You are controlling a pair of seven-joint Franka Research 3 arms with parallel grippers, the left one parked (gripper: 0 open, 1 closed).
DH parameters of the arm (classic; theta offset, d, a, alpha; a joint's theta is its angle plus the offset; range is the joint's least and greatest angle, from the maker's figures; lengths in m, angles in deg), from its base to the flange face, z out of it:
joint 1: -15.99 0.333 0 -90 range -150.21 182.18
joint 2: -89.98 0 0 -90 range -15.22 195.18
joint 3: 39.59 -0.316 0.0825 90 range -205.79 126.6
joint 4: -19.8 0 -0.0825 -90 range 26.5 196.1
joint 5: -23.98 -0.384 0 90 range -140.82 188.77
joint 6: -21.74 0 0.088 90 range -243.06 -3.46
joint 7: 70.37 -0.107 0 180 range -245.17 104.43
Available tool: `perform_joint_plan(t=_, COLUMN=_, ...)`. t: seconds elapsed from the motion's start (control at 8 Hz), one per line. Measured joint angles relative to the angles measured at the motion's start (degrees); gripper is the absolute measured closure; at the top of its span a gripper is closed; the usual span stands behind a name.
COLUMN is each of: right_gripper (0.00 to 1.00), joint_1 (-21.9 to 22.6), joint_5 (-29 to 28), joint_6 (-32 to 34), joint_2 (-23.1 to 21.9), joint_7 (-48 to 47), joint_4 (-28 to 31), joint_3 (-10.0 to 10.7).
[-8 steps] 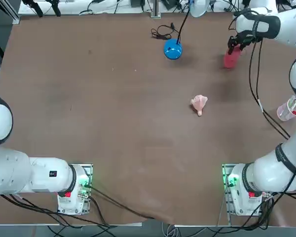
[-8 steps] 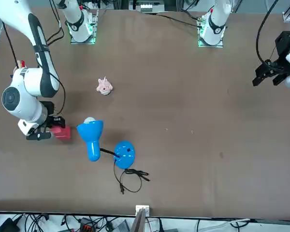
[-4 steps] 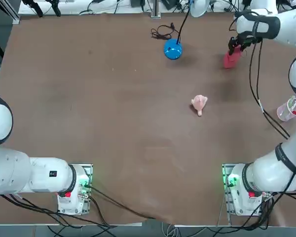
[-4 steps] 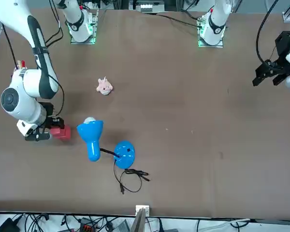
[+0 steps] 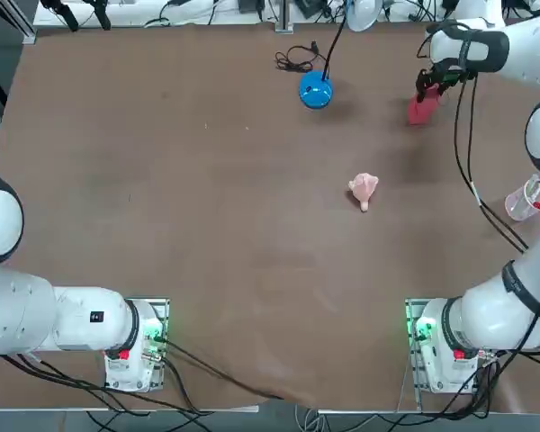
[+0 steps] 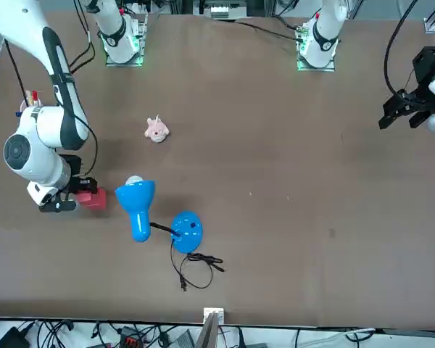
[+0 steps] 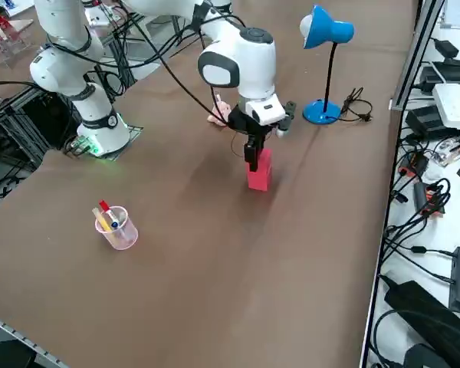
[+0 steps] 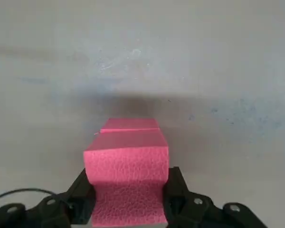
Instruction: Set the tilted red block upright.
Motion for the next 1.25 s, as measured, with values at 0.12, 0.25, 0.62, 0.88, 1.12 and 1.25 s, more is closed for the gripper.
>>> perform_joint_plan(t=0.12, right_gripper=0.28, joint_1=0.0, joint_5=0.0, joint_6=-0.03, joint_2=0.0, joint_7=0.0, joint_4=-0.01, joint_3=0.0)
perform_joint_plan(t=0.25, right_gripper=0.28, joint_1=0.0, joint_5=0.0, joint_6=-0.03, joint_2=0.0, joint_7=0.0, joint_4=-0.02, joint_3=0.0)
perform_joint_plan(t=0.62, right_gripper=0.28, joint_1=0.0, joint_5=0.0, joint_6=-0.05, joint_2=0.0, joint_7=0.0, joint_4=-0.02, joint_3=-0.01)
perform_joint_plan(t=0.88, right_gripper=0.21, joint_1=0.0, joint_5=-0.01, joint_6=-0.06, joint_2=0.0, joint_7=0.0, joint_4=-0.02, joint_3=-0.02)
perform_joint_plan(t=1.12, right_gripper=0.01, joint_1=0.04, joint_5=-0.05, joint_6=-0.18, joint_2=0.0, joint_7=-1.33, joint_4=-0.03, joint_3=-0.04)
perform_joint_plan(t=1.25, right_gripper=0.0, joint_1=0.2, joint_5=-0.05, joint_6=-0.35, joint_2=0.0, joint_7=-3.32, joint_4=-0.04, joint_3=-0.15)
